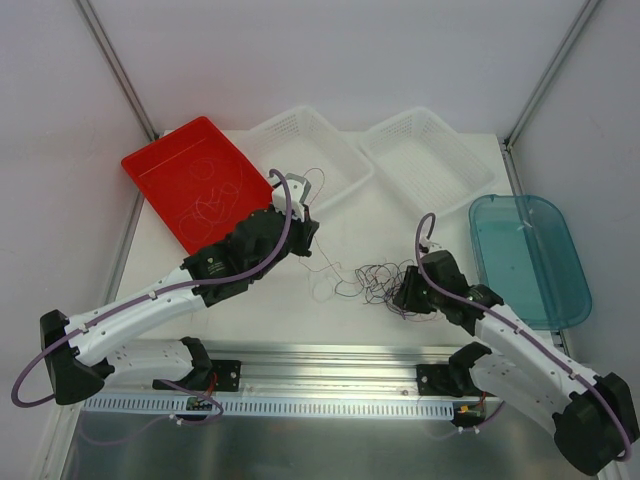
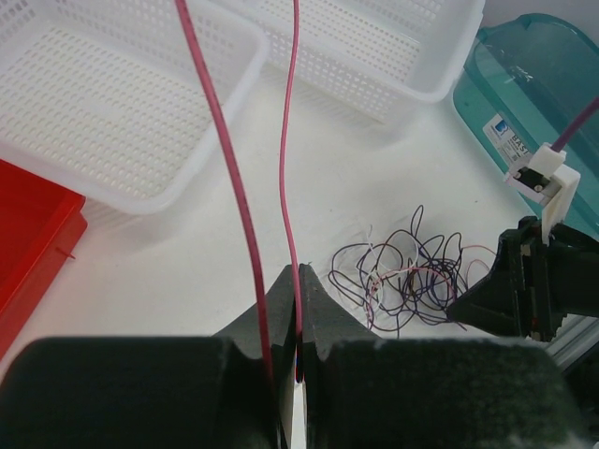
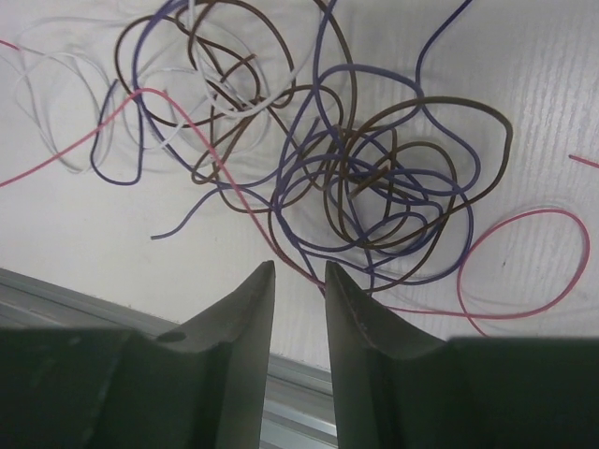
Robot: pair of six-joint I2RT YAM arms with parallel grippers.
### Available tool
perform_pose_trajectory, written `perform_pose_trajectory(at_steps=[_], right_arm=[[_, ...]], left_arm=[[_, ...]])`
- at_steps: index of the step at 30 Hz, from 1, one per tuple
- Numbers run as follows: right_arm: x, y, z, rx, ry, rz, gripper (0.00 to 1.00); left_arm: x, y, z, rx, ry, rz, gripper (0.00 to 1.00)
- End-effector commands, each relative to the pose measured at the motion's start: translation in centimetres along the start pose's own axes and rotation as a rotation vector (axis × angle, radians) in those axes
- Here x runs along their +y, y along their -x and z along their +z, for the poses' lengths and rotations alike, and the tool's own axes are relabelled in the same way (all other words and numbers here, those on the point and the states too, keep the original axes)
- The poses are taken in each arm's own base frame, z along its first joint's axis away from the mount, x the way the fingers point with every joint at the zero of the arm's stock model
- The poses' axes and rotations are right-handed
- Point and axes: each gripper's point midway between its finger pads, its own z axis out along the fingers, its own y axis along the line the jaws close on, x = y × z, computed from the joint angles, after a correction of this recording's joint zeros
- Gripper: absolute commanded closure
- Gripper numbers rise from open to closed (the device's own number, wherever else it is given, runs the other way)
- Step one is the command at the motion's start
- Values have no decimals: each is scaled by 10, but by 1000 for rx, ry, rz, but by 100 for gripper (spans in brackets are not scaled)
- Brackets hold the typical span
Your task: Untangle the cables
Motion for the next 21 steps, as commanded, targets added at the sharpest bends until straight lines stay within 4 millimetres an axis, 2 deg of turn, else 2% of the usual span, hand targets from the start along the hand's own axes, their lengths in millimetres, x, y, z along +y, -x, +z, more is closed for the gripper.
perform_pose_trajectory(at_steps=[1, 6, 7, 10, 11, 12, 13, 15, 17, 19, 20, 21], right_arm=[[3, 5, 9, -20, 16, -15, 69], [1, 4, 15, -9, 2, -30, 79], [1, 5, 14, -9, -1, -32, 83], [1, 7, 7, -3, -16, -46, 88], [3, 8, 2, -1, -13, -56, 92], [-8, 6, -4, 10, -72, -64, 94], [-4, 15, -12, -5, -72, -78, 99], [-8, 16, -26, 7, -99, -99, 99], [2, 31, -44, -22, -81, -124, 99], [2, 32, -61, -5, -93, -149, 99], [12, 47, -77, -44, -74, -168, 99], [8, 46, -86, -26, -100, -178, 99]], left_arm=[[-1, 22, -10, -45, -19, -38, 100], [0, 19, -10, -37, -13, -39, 100], [1, 19, -10, -36, -11, -37, 100], [1, 17, -9, -32, -9, -33, 100], [1, 17, -9, -30, -9, -31, 100], [1, 15, -8, -26, -9, -29, 100], [0, 13, -8, -20, -15, -28, 100], [-1, 9, -6, -7, -17, -28, 100], [-2, 3, -2, 11, -21, -28, 100], [-3, -1, 0, 24, -23, -35, 100], [-5, -3, 1, 32, -32, -35, 100], [-6, -4, 2, 37, -37, -40, 100]])
